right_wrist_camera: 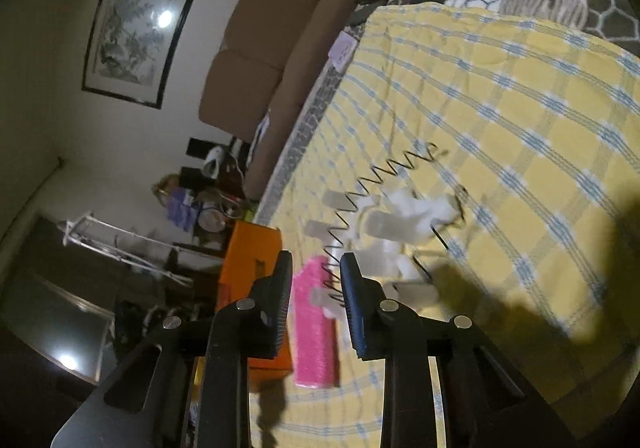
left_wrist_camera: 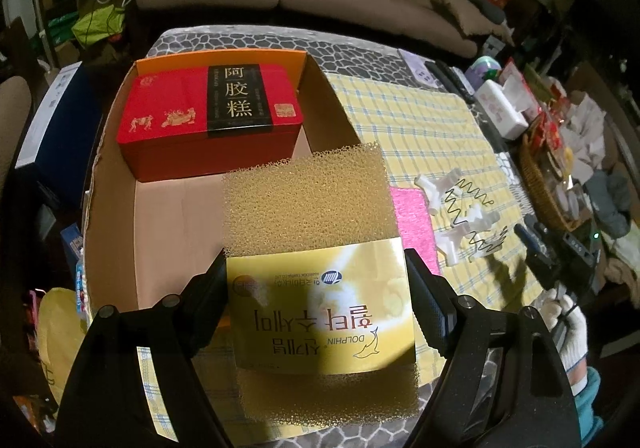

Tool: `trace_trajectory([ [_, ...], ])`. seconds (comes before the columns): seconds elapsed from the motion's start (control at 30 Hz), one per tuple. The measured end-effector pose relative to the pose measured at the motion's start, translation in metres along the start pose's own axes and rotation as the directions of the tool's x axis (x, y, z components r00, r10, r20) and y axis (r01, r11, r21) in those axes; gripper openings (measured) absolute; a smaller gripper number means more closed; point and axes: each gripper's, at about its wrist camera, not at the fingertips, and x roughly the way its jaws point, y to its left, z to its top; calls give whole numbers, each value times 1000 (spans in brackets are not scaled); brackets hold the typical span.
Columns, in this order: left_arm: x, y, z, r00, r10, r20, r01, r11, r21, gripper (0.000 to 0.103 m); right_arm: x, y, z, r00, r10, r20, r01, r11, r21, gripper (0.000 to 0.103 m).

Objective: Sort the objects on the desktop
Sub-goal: 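Hold the sponge above the orange box with the left gripper while the right gripper nears the white connectors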

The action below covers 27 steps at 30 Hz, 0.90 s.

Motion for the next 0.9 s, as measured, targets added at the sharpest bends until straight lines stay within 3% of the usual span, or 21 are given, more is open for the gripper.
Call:
trace_trajectory([
  [0.1, 0, -1, 0, 1000, -2, 2, 2, 1000, -1, 79, 1, 13, 6, 1000, 2, -12, -2, 1000, -21, 30],
  [0.13, 0, -2, 0, 1000, -1, 3, 1, 1000, -1, 79, 2, 15, 4, 1000, 5, -29, -6, 1000, -25, 37],
  [0.2, 0, -2, 1, 1000, -2, 3, 2, 1000, -1, 79, 7, 19, -8, 996, -6, -84, 3, 1000, -31, 62],
  [0.23, 1, -2, 2, 1000, -2, 3, 2, 1000, -3, 79, 11, 18, -17, 994, -22, -109, 19, 999, -29, 62],
  [0.37, 3, -2, 2, 1000, -5, 1, 5, 1000, -5, 79, 32, -5, -42, 985, -41, -165, 59, 993, 101, 62],
  [0.57, 2, -4, 4, 1000, -10, 0, 10, 1000, 3, 79, 43, -17, -39, 996, -70, -48, 78, 977, 200, 62],
  [0.73, 3, -2, 6, 1000, -25, -1, 25, 1000, -1, 79, 57, -23, -34, 993, -119, 0, 114, 952, 284, 60],
  [0.9, 1, 0, 7, 1000, -30, 1, 30, 1000, -3, 79, 53, -40, -32, 984, -159, 83, 113, 909, 401, 37],
])
